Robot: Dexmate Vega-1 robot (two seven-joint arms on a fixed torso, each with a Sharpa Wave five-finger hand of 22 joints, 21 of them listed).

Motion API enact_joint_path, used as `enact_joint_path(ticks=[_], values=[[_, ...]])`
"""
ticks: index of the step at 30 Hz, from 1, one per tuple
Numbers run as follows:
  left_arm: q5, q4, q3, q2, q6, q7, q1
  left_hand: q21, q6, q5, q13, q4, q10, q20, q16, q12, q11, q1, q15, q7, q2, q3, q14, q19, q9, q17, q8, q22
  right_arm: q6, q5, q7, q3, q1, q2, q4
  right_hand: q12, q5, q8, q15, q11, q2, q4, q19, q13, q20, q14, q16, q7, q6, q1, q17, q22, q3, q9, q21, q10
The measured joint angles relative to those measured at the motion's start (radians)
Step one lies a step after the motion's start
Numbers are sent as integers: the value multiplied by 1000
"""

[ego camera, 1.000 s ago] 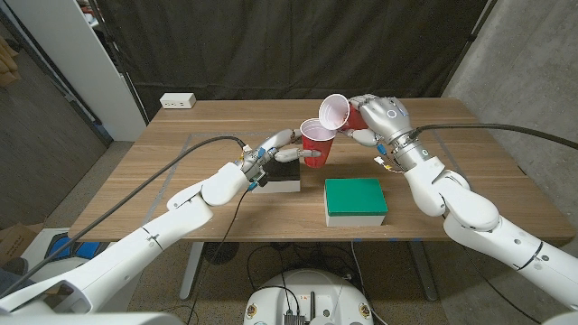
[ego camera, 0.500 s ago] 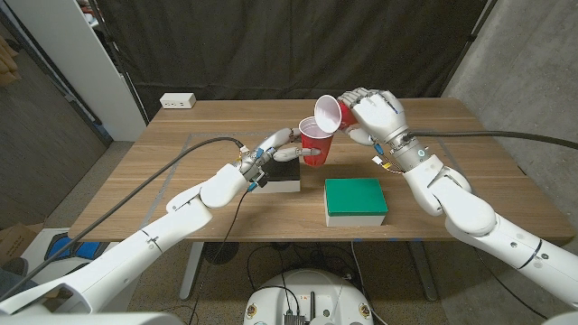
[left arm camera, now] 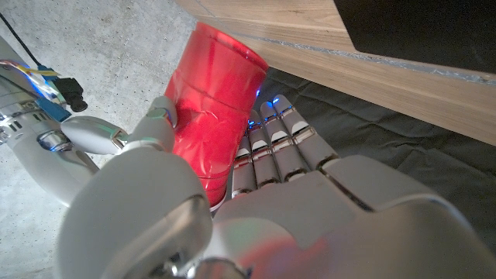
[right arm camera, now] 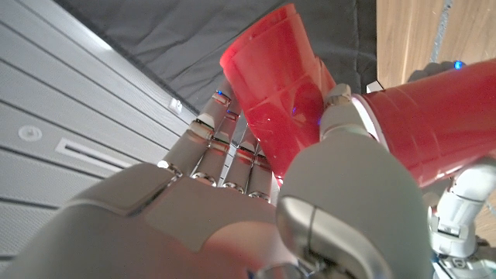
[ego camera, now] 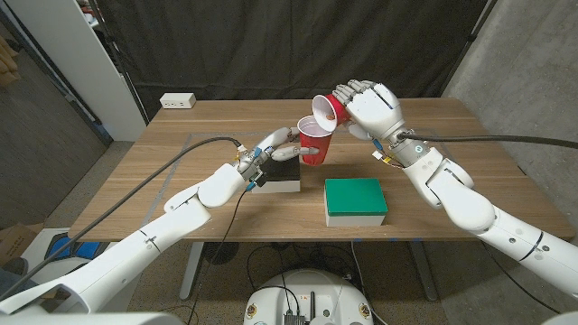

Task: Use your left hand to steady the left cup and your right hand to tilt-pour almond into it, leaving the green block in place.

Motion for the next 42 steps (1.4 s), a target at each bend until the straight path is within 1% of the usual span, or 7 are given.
enact_joint_path(ticks=[7,13,16,21,32,39,42], values=[[-10,3,-4,0,-13,-7,0,0,0,0,0,0,0,-2,0,0,0,0,-4,0,0,0,4,2,0,0,0,0,-22,-108,4,-18,24,12,16,-4,0,0,-3,-7,26,-3,-2,0,-2,-3,-8,-8,-8,26,0,0,21,0,0,-8],[-20,12,-8,1,-28,-10,-2,0,0,0,0,4,0,-2,0,0,0,0,-2,0,0,4,5,2,0,0,0,0,-37,-190,-8,-32,41,16,31,-4,0,0,-3,-11,27,-6,-4,3,0,-3,-12,-14,-3,45,0,0,39,0,-4,-4],[-25,17,-11,0,-35,-13,-3,0,4,0,0,4,1,-2,0,0,1,-1,-2,4,1,4,5,2,0,0,0,0,-44,-221,-21,-38,47,15,36,-4,0,0,-3,-11,49,-9,-4,5,0,-3,-19,-18,1,73,-5,-1,44,0,-5,-4],[-32,25,-14,-1,-45,-15,-5,0,4,-1,0,4,1,-2,0,0,2,-5,-2,4,5,4,5,2,0,0,0,0,-51,-261,-36,-44,56,11,48,-8,0,0,-3,-27,51,-12,-6,5,-2,-3,-22,-26,-4,86,-5,-1,56,0,-8,-9],[-41,40,-17,-6,-56,-23,-13,0,4,-1,0,4,1,-2,0,0,2,-5,2,4,5,4,9,2,-1,0,0,0,-54,-338,-46,-63,94,5,76,-8,-1,0,-1,-29,55,-8,-15,6,0,-6,-30,-35,-5,100,-5,0,68,0,-8,-11],[-50,48,-18,-8,-60,-28,-18,0,3,-1,0,4,2,-2,0,0,2,-5,2,4,5,4,9,2,-1,0,0,0,-68,-374,-76,-82,122,17,108,-16,-5,0,2,-32,55,-7,-25,9,0,-20,-39,-44,-8,108,-5,0,68,0,-8,-15],[-54,48,-18,-8,-60,-31,-18,0,3,-1,0,-1,2,-2,0,0,2,-5,2,4,4,10,9,2,0,0,0,0,-68,-374,-76,-90,131,24,124,-16,-5,0,0,-39,54,-7,-37,9,3,-33,-47,-48,-12,120,-4,0,75,-5,-8,-22]])
